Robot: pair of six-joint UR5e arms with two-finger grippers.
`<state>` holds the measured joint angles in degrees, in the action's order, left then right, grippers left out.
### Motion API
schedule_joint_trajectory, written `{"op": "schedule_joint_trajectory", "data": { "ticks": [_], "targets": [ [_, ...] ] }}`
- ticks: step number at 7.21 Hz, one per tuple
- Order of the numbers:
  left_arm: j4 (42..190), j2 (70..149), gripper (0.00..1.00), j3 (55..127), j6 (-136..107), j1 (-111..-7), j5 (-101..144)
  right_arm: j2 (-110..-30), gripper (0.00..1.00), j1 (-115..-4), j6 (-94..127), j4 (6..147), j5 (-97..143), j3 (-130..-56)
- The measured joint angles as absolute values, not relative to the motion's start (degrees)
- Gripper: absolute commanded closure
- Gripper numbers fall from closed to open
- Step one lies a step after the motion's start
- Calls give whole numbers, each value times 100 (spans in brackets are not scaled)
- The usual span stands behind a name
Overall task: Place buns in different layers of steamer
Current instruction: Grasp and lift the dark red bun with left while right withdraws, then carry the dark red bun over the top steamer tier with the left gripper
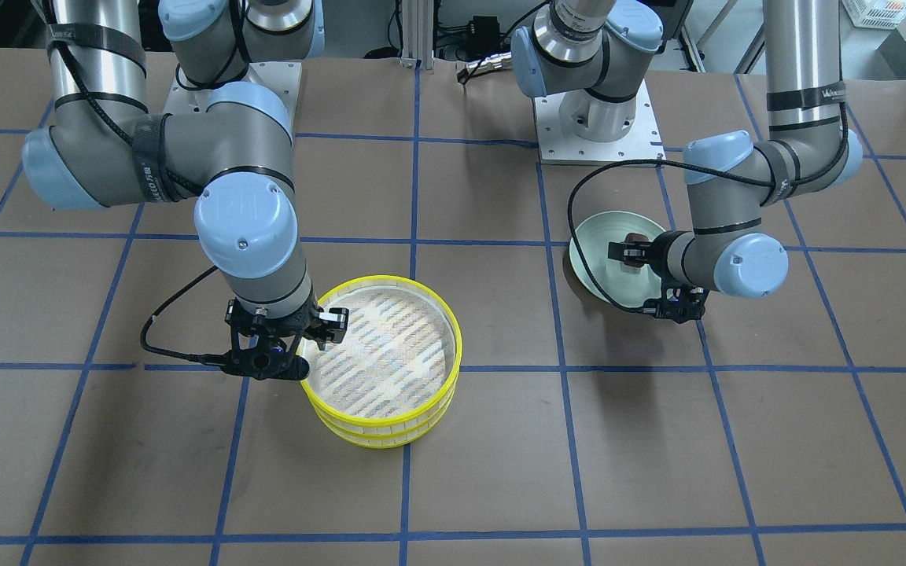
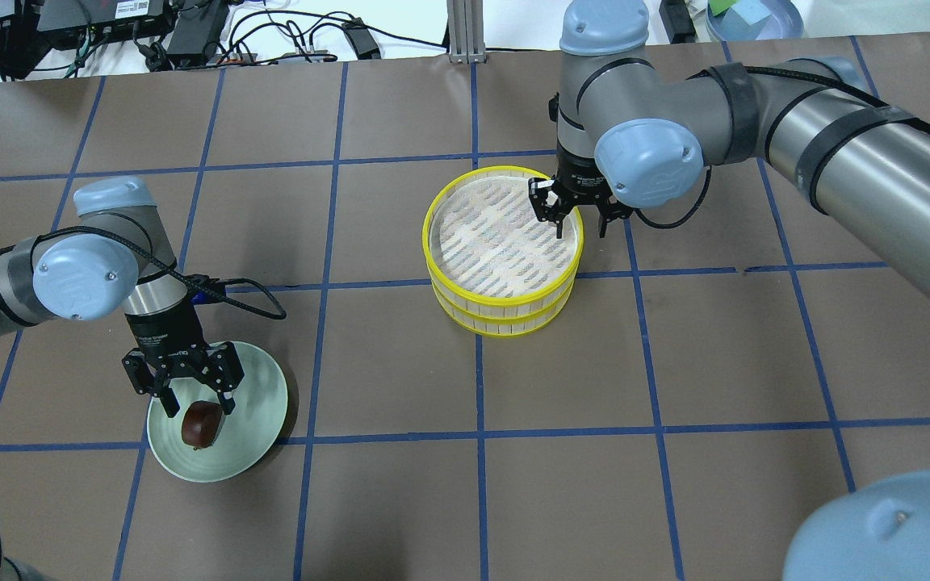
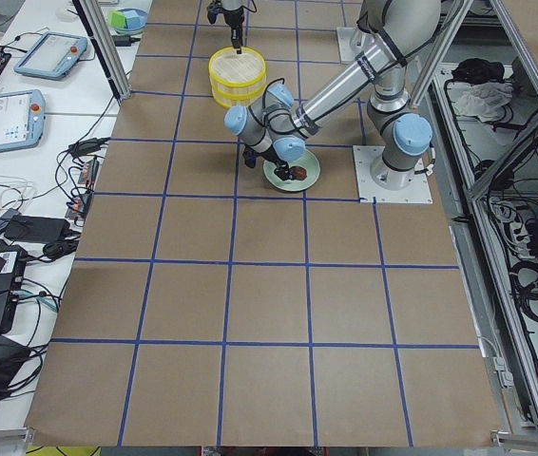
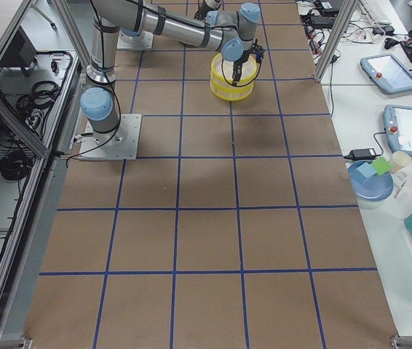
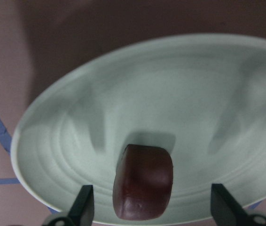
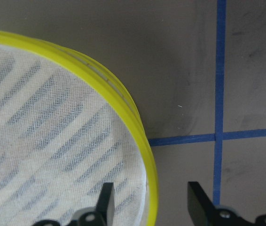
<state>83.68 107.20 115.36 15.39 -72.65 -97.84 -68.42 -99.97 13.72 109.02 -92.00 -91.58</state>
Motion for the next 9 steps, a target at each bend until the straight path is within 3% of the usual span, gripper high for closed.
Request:
{"op": "schedule_joint_trajectory", "data": {
  "ticks": [1, 5, 7, 9],
  "targets": [
    [8367, 10722, 100, 11537, 1543, -7267, -9800, -6977, 0, -9989, 1367, 10999, -9181, -9131],
    [8378, 10704, 100, 11401, 1536, -7274, -9701, -8630, 0, -9892, 1309, 9756, -8796, -8990],
    [8565, 10589, 100, 10907, 1522, -7469, -9344, -9281, 0, -9851, 1272, 8921, -8782, -8842],
    [9032, 10464, 100, 10117, 1281, -7875, -8936, -9414, 0, -9834, 1266, 8658, -8792, -8756]
  ]
}}
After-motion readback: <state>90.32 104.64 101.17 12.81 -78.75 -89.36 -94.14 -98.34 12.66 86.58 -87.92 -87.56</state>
